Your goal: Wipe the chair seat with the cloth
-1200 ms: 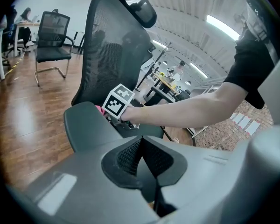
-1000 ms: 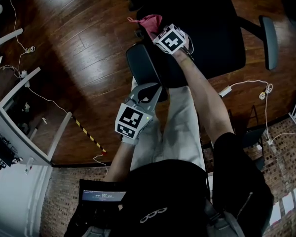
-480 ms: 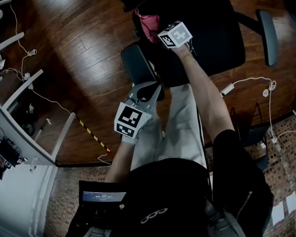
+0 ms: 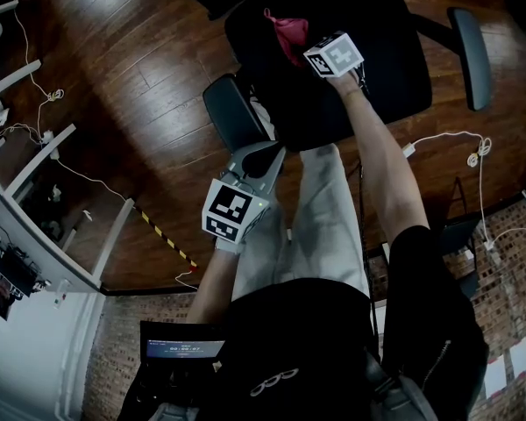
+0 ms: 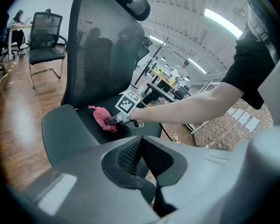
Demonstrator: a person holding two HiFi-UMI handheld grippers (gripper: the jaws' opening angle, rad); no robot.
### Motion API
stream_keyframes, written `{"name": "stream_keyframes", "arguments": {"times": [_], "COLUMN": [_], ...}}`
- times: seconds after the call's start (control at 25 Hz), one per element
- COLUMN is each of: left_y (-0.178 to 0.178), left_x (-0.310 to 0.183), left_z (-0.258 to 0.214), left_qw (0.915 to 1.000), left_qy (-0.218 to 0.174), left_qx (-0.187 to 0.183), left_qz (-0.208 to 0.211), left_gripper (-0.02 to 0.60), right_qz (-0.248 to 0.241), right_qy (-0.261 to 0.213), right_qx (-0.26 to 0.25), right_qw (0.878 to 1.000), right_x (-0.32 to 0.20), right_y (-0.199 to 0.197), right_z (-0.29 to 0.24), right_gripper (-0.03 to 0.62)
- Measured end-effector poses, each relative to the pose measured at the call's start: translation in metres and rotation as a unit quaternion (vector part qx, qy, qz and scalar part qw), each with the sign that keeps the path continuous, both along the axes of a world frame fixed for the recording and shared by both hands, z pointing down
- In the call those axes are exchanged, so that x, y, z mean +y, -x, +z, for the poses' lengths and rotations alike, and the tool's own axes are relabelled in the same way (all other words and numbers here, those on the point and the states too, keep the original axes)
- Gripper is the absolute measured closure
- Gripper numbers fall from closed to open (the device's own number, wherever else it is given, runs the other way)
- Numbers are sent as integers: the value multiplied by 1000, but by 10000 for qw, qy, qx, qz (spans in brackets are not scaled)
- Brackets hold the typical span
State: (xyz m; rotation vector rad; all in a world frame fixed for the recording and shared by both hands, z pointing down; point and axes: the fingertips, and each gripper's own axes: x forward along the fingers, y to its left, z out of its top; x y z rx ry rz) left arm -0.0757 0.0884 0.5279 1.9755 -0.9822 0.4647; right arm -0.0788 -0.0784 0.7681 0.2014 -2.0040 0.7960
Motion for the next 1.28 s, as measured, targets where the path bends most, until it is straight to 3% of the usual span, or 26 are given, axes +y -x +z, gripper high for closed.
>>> {"name": "stream_keyframes", "arguments": {"times": [0.16,0.76,1.16,1.28], "left_y": [-10,-32,-32,-31], "left_x": [-2,2,7,7], "left_z": [0,-1,0,0], "left_qw": [10000,9998,9998,9998], "left_qy": [-16,4,52,40], "left_qx": [37,20,25,38], "left_qz": [38,183,210,207], "left_gripper": [591,591,591,591], "right_qz": [-78,389,549,451], "right_qy": [-147,-687,-1376,-1786], "right_qx": [298,1266,2207,2771], "right_qw": [9994,9888,9640,9430], "right_x": [-15,-100,-146,-156], "right_y": [-33,-169,-236,-253], "right_z": [7,4,-13,-21], "right_gripper": [525,525,523,523]}}
